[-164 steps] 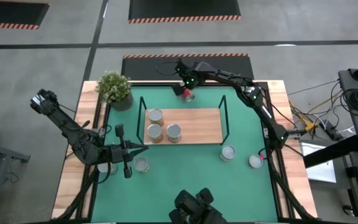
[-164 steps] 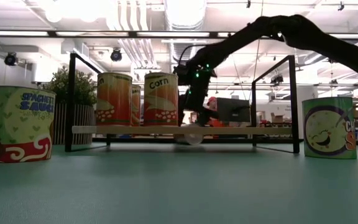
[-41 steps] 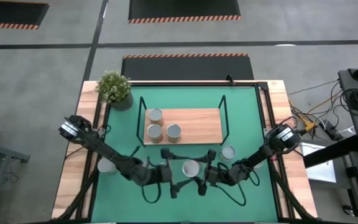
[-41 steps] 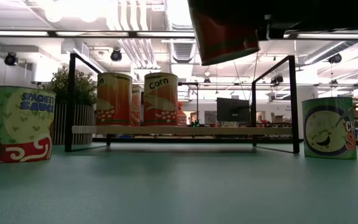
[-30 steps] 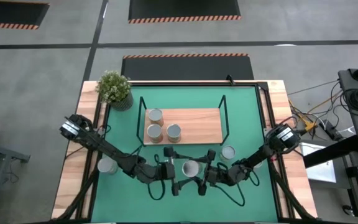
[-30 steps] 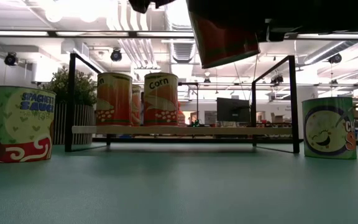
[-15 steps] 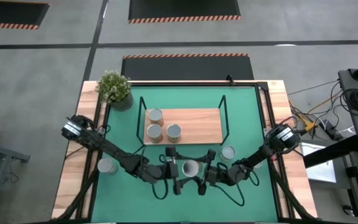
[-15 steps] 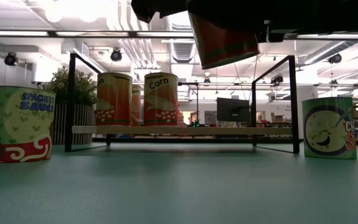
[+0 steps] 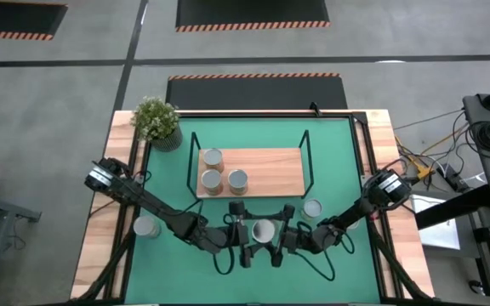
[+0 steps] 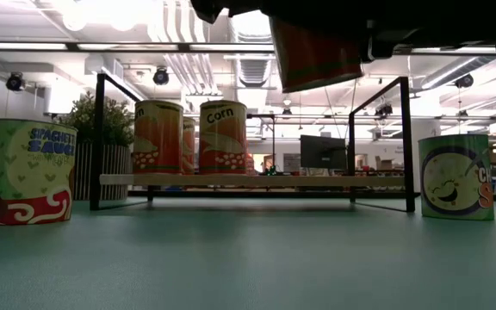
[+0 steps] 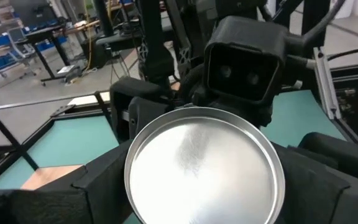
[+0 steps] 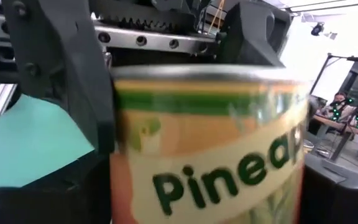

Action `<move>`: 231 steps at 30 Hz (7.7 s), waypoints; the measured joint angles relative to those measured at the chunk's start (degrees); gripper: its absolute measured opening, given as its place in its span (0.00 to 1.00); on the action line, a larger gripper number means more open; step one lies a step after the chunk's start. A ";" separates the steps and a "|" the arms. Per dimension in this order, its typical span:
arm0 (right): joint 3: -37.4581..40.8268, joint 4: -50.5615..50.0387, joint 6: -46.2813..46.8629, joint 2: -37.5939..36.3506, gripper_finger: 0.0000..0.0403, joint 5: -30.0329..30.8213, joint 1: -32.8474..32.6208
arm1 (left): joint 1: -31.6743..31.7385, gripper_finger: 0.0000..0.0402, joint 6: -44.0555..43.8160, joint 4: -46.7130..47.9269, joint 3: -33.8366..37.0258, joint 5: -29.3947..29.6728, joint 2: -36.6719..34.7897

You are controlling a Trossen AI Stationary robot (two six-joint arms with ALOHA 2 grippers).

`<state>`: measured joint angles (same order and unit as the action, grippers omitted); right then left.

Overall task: Pick and place cans onto a shelf
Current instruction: Put the canned pineapple on the shelf

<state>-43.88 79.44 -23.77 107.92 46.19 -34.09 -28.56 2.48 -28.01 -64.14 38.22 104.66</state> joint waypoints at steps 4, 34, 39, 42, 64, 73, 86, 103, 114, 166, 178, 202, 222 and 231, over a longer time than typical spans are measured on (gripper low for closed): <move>0.00 -0.05 -0.02 -0.58 0.86 0.03 -0.12 | 0.00 0.75 -0.03 0.02 0.00 0.00 -0.02; 0.07 -64.77 31.92 -42.29 0.82 2.91 -2.43 | 19.01 0.76 5.71 48.03 -14.56 -1.11 -16.97; 0.07 -64.14 30.98 -41.86 0.82 2.91 -2.43 | 26.70 0.76 2.57 44.49 -9.92 -6.34 -19.32; 0.07 -64.13 30.62 -41.40 0.82 2.93 -2.43 | 31.66 0.76 -1.82 39.80 -6.77 -9.72 -19.74; 0.07 -64.07 30.21 -40.17 0.81 3.37 -2.38 | 35.73 0.76 -16.91 27.34 2.29 -12.29 -17.30; 0.07 -64.22 29.94 -40.17 0.81 3.39 -2.40 | 33.57 0.76 -16.41 20.01 1.31 -14.33 -11.36; 0.07 -64.20 29.75 -40.17 0.81 3.39 -2.40 | 33.27 0.76 -15.12 21.51 0.94 -12.65 -7.21; 0.07 -64.22 29.51 -40.17 0.81 3.37 -2.40 | 33.33 0.80 -13.51 20.98 1.01 -12.65 -4.47; 0.07 -64.22 29.63 -40.17 0.81 3.15 -2.40 | 33.31 0.84 -13.01 21.49 1.05 -12.65 -4.27; -38.23 -127.10 48.78 -17.51 0.02 -31.11 39.12 | 5.07 0.01 21.65 2.16 27.62 3.87 -53.02; -38.06 -126.04 46.30 -13.18 0.02 -33.22 42.47 | 5.03 0.00 22.05 2.27 27.52 3.85 -53.27; -38.01 -107.81 33.06 -10.23 0.02 -28.09 43.93 | 5.03 0.00 22.10 2.26 27.52 3.76 -53.42; -38.14 -99.87 26.73 -9.14 0.02 -30.11 43.89 | 5.02 0.00 22.12 2.25 27.52 3.72 -53.44; -38.32 -92.85 26.67 -9.14 0.02 -35.70 43.47 | 5.01 0.00 22.12 2.27 27.52 3.71 -53.44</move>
<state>-82.19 -13.41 2.90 98.78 10.50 9.38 -23.55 24.60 -25.74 -36.62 41.93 51.22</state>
